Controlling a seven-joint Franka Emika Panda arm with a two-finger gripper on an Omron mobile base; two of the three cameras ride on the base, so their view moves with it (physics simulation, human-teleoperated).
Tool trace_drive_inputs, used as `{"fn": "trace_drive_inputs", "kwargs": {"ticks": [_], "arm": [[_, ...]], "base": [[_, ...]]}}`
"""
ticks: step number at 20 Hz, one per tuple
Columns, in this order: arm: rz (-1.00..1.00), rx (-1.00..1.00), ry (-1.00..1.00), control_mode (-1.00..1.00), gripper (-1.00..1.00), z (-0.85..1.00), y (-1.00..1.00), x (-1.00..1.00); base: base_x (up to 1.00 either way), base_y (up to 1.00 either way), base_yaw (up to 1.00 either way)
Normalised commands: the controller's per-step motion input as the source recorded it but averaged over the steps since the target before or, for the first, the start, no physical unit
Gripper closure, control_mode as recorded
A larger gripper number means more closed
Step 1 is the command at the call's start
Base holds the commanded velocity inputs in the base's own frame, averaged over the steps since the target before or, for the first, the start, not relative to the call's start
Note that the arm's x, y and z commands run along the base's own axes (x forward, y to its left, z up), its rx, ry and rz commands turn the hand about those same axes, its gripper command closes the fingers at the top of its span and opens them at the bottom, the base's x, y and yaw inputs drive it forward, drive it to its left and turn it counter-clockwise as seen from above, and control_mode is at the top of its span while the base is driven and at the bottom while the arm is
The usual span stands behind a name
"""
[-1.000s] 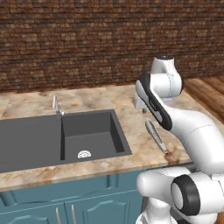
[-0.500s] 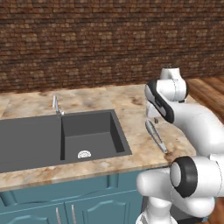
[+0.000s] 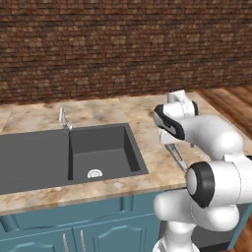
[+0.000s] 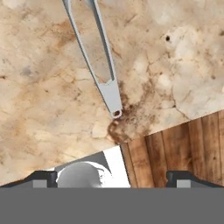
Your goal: Pick up the tongs from the counter and place them near the plate next to the oven.
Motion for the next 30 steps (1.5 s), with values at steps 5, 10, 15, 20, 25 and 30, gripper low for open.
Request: {"fn": "trace_drive_inputs", "kwargs": {"ticks": [5, 10, 15, 20, 25, 30], "arm": [[-0.04, 0.01, -0.02, -1.00, -1.00, -0.03, 0.01, 0.23], [0.14, 0.13, 0.00, -1.00, -1.00, 0.00, -0.12, 0.26], [0.27, 0.04, 0.03, -1.00, -1.00, -0.06, -0.21, 0.15], [0.25, -0.01, 0.04, -1.00, -1.00, -0.16, -0.10, 0.01], [0.18, 0.00, 0.00, -1.00, -1.00, -0.32, -0.37, 0.00], [0.17, 0.09, -0.01, -1.00, -1.00, -0.23, -0.20, 0.00]], "base": [[0.00, 0.00, 0.00], [0.00, 0.00, 0.00], [0.00, 0.00, 0.00], [0.00, 0.00, 0.00], [0.00, 0.00, 0.00], [0.00, 0.00, 0.00]]}}
